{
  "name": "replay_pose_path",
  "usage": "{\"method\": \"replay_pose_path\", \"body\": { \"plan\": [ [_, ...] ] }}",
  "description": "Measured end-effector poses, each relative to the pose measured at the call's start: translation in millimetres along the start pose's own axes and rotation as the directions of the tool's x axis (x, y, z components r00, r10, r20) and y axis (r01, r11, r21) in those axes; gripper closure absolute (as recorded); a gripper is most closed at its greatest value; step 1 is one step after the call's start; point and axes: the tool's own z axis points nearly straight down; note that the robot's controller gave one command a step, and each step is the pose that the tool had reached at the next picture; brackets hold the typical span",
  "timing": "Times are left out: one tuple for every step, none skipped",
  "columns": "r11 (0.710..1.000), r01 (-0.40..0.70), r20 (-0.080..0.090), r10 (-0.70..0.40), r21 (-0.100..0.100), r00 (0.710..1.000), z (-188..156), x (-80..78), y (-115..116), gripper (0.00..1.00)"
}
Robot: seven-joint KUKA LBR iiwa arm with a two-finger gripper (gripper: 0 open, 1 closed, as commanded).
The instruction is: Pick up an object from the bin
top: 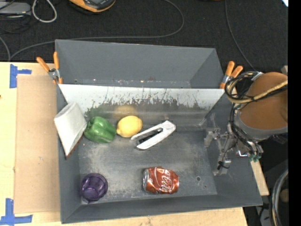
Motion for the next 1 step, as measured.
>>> {"method": "replay_pose_path", "body": {
  "plan": [
    [1.0,0.0,0.0,0.0,0.0,1.0,0.0,0.0,0.0,0.0]
  ]
}}
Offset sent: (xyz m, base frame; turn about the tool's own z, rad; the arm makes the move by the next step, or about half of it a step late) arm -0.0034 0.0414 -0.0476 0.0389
